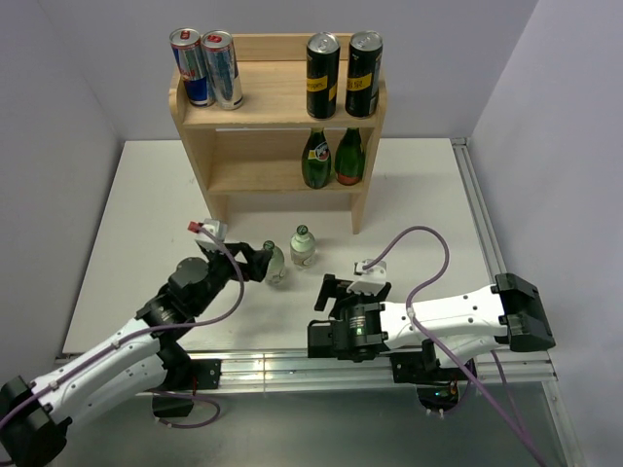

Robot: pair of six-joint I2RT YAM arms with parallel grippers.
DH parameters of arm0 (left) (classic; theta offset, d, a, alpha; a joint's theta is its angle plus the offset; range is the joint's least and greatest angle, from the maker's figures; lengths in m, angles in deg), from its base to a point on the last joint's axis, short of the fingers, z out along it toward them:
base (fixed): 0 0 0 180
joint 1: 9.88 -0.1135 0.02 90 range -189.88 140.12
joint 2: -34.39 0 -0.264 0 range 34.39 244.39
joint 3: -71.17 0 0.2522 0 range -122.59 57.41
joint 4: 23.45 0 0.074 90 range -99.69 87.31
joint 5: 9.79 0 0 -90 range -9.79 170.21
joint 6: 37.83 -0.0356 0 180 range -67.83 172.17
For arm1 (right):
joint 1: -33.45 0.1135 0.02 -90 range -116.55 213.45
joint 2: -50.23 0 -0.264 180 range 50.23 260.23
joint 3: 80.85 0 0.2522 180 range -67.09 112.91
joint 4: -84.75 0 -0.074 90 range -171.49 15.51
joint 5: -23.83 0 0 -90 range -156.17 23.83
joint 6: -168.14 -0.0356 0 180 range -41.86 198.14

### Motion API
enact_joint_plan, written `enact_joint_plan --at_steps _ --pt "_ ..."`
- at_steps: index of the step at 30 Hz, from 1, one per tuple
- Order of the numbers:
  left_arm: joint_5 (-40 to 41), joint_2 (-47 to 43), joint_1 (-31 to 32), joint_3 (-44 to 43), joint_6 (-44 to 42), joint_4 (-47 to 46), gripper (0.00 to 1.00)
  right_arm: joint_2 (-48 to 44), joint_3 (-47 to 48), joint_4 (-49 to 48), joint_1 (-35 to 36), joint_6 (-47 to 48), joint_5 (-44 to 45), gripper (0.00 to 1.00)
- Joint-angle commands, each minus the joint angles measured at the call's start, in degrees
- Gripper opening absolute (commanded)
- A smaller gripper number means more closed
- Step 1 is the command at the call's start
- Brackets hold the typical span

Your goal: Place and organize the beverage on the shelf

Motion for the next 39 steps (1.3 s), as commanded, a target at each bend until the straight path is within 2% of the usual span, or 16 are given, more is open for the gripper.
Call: enact_joint_plan --at_steps 1,4,15,23,27,28,31,39 --pt "-2.27 4.13 1.24 1.98 2.21 -5.15 0.99 -2.17 -1.68 4.32 1.09 -7.49 2.50 0.99" --pt "4.75 8.35 2.73 3.91 5.11 -7.97 0.99 -3.67 -3.17 5.82 1.88 -9.86 2.06 0.98" --pt "15.30 22.31 9.06 5.94 8.54 -18.34 0.99 -3.23 -6.69 11.27 5.13 -19.54 0.21 0.98" --pt "33.48 35.05 17.94 6.29 7.85 -28.63 0.99 -2.00 -7.48 10.83 5.84 -21.03 -0.14 0.99" --pt "36.67 41.92 19.00 3.83 6.97 -32.24 0.99 -2.09 -8.27 10.74 6.01 -21.74 -0.14 0.99" --pt "37.11 43.07 18.91 3.48 6.62 -33.81 0.95 -2.09 -8.53 10.57 6.02 -21.74 -0.23 0.99" --pt "39.13 46.41 19.00 2.42 5.65 -35.93 0.90 -2.09 -9.24 10.13 6.10 -22.17 -0.49 0.99" --pt "41.50 52.92 19.00 0.75 0.46 -44.10 0.88 -1.65 -10.29 8.98 6.10 -22.18 -0.14 0.99"
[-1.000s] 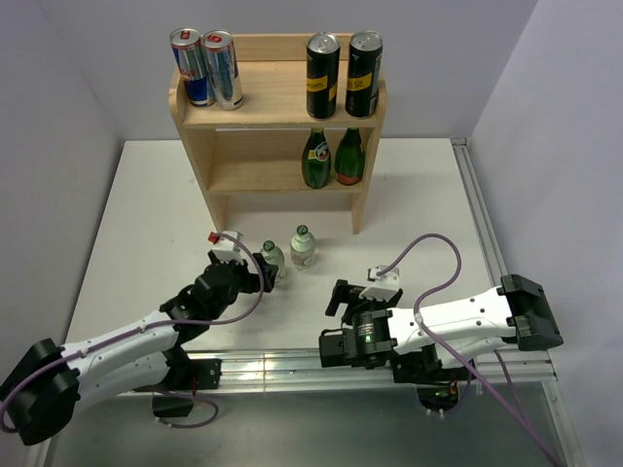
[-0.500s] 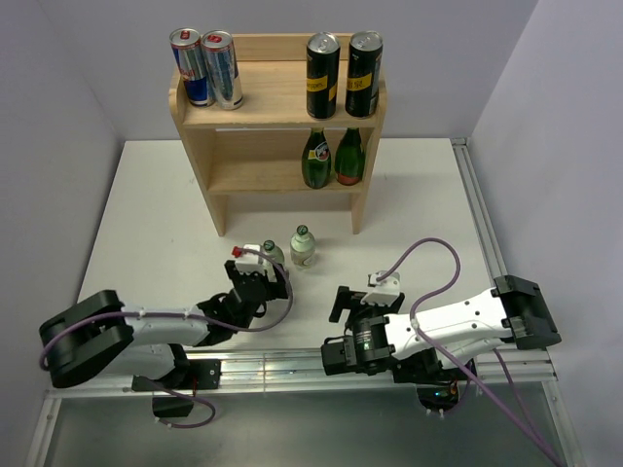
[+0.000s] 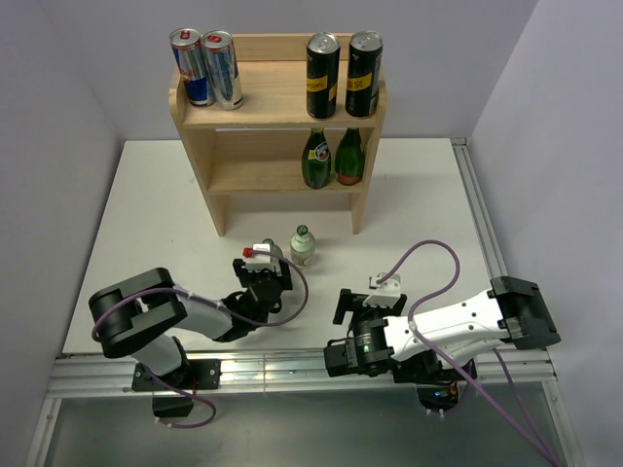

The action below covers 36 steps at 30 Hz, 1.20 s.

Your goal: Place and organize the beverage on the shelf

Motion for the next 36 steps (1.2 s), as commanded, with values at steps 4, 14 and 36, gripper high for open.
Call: enact_joint_plan --at_steps 4,14,36 --pt "3.65 4.01 0.07 -2.77 -4.86 -9.36 0.86 1.02 -0.63 -0.39 0.49 -9.08 2.09 0.99" --pt "2.24 9.37 -3.09 -3.74 -6.97 -13.85 0.56 0.58 -1.69 -0.13 0.49 -9.43 1.65 1.00" --pt "-2.05 -19.97 -8.88 -21.22 -11.01 29.91 0.00 -0.39 -2.57 -1.01 1.63 -10.49 1.65 1.00"
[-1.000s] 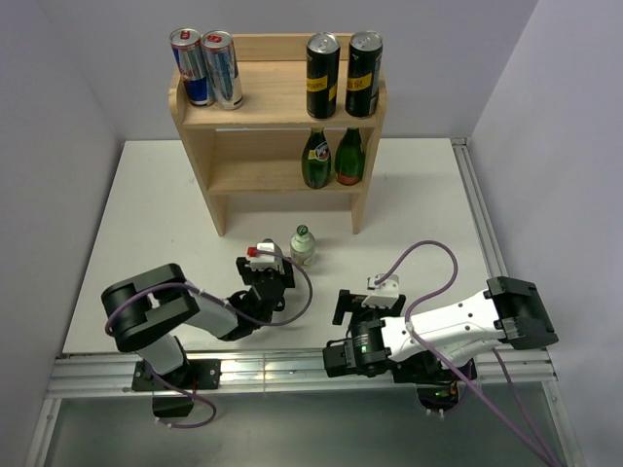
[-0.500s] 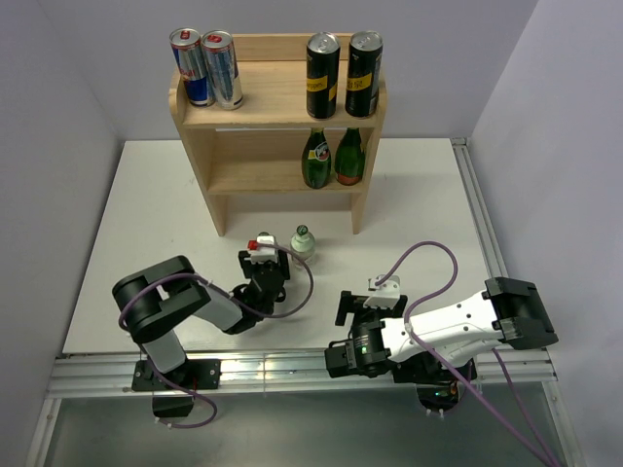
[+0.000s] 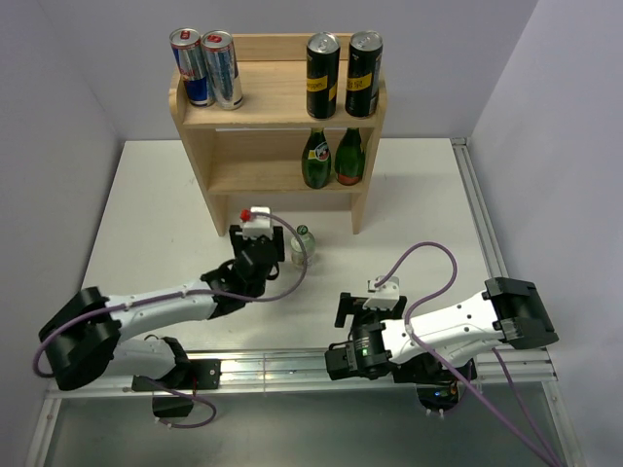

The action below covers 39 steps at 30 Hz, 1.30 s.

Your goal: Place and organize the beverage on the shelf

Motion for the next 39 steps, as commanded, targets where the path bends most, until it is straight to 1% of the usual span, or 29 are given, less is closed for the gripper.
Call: enact_joint_plan --at_steps 1,2,4,8,14,24,33,39 --pt "-1.14 -6.35 -3.84 -8.02 -2.46 2.87 0.00 -1.50 -0.84 -0.88 0.95 -10.58 1.78 1.00" --pt "-2.54 -6.80 -5.94 -8.82 -2.90 3.32 0.00 -1.24 -0.93 -0.88 1.04 -11.01 1.78 1.00" --pt "-4.04 -7.68 -7.88 -11.36 -3.78 4.90 0.00 -1.06 -0.93 -0.88 1.48 -11.37 1.78 1.00" --pt "-7.38 -8.21 -13.76 -15.59 -4.05 7.63 0.00 -0.62 -0.84 0.09 2.27 -13.30 1.78 1.00" --pt "-9.93 -6.90 -18.43 -21.48 -4.84 9.57 0.00 -0.62 -1.19 0.44 3.24 -14.36 1.78 1.00" --pt "-10.64 -4.43 -20.81 -29.12 -6.16 10.97 0.00 -0.97 -2.25 0.27 3.32 -14.88 1.78 1.00" --pt "-12.31 -0.31 -25.11 -31.06 -5.19 10.01 0.00 -1.41 -3.39 0.09 3.33 -15.50 1.52 1.00" --pt "-13.98 3.12 -27.66 -31.59 -4.76 7.64 0.00 -1.68 -3.91 -0.18 3.33 -15.50 1.43 1.00"
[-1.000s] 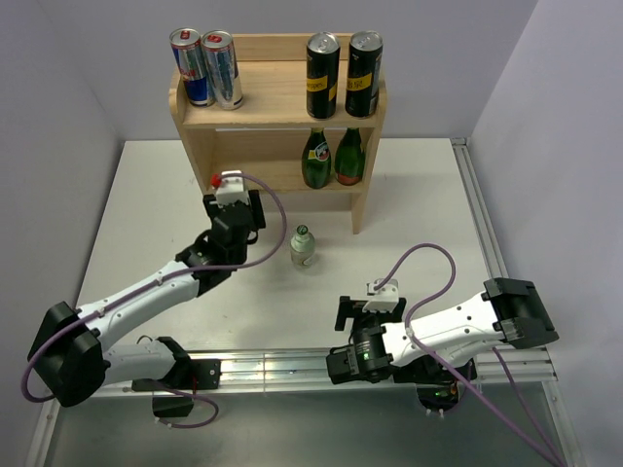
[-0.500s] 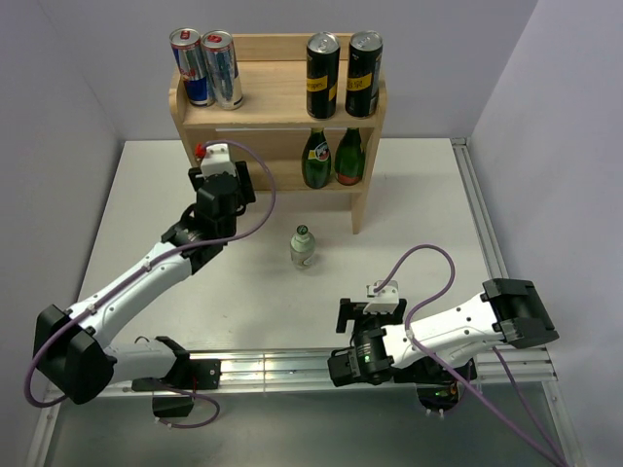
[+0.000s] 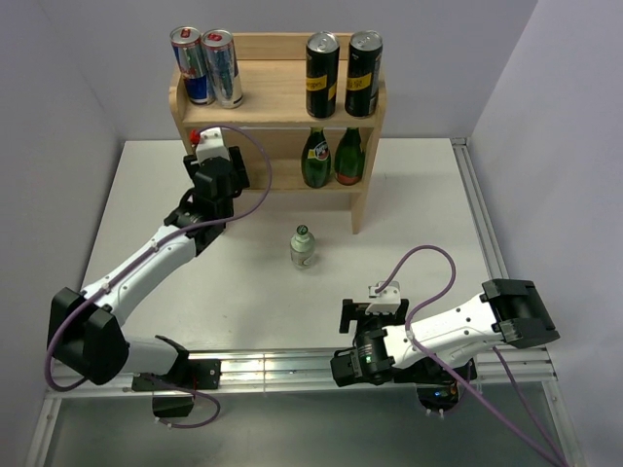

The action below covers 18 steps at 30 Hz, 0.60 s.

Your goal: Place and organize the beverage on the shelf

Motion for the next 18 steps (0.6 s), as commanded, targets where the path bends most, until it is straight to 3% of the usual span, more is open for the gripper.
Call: enact_joint_plan --at_steps 1,18 --pt "-0.78 1.33 -1.79 -4.73 0.45 -8.01 0.00 -1.22 -0.66 0.26 0.53 -15.65 1.52 1.00" --pt "1.24 8.28 -2.84 -8.24 5.02 -9.51 0.00 0.01 -0.48 1.32 0.53 -16.79 1.43 1.00"
